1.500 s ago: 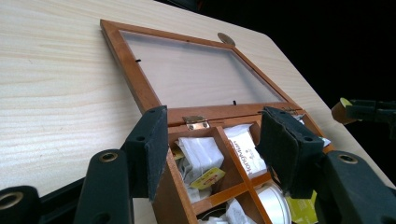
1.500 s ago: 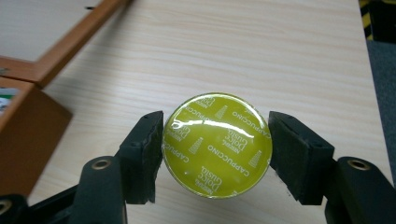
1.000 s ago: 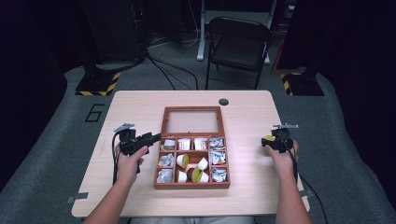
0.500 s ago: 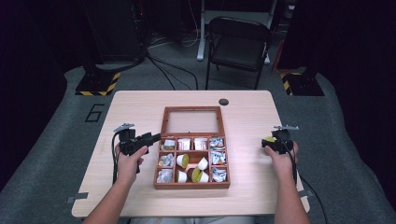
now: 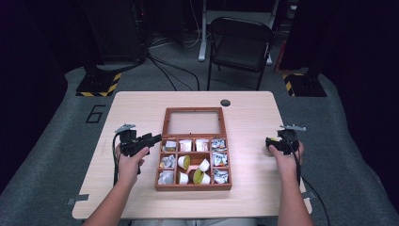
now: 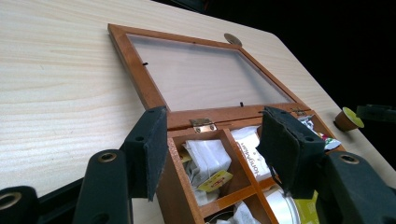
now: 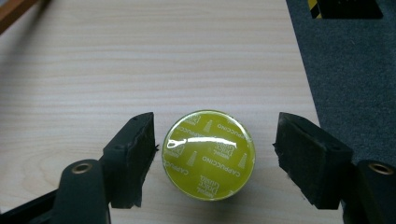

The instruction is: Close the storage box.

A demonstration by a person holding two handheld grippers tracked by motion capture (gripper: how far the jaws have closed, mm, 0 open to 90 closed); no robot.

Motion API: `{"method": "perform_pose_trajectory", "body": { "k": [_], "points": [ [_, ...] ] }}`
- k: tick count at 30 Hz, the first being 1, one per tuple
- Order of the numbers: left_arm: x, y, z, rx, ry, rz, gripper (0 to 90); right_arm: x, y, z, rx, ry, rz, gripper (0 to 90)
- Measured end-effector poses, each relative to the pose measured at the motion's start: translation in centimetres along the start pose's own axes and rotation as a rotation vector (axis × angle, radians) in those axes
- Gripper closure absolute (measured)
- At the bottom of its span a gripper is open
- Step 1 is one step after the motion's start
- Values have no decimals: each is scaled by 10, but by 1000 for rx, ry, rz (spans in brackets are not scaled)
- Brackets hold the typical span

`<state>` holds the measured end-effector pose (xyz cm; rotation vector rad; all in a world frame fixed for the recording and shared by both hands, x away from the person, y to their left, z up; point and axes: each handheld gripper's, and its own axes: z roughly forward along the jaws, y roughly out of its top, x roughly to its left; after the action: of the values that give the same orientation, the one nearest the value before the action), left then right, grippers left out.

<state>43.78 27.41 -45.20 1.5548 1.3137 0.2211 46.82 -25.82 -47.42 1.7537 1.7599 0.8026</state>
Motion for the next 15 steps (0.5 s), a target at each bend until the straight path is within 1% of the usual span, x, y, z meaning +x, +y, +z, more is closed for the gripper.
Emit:
{"method": "perform_pose_trajectory", "body": {
  "k": [1, 3, 5, 6, 8, 9, 10, 11, 12, 15],
  "points": [
    [0, 0, 0, 1, 1, -1, 417, 1, 1, -2, -2, -3, -12, 284],
    [0, 0, 1, 1, 5, -6, 408, 5, 3, -6, -18, -2, -20, 284],
    [0, 0, 1, 1, 7, -2, 402, 7, 4, -8, -20, 0, -20, 283],
    [0, 0, 1, 1, 10, 0, 394, 9, 5, -9, -21, 7, -38, 283],
    [0, 0, 1, 6, 6, 4, 373, 16, 6, -11, -30, 26, -48, 286],
    [-1, 0, 1, 3, 9, 5, 366, 18, 7, -12, -30, 44, -55, 297],
    [0, 1, 1, 9, 15, 18, 360, 21, 8, -13, -35, 57, -65, 303],
    [-2, 1, 2, 1, 20, 6, 354, 29, 9, -16, -39, 72, -78, 307],
    [-3, 1, 2, 5, 20, 3, 352, 31, 10, -16, -42, 77, -89, 310],
    [-3, 1, 4, 25, 18, 22, 346, 42, 14, -20, -42, 123, -95, 316]
  ]
}}
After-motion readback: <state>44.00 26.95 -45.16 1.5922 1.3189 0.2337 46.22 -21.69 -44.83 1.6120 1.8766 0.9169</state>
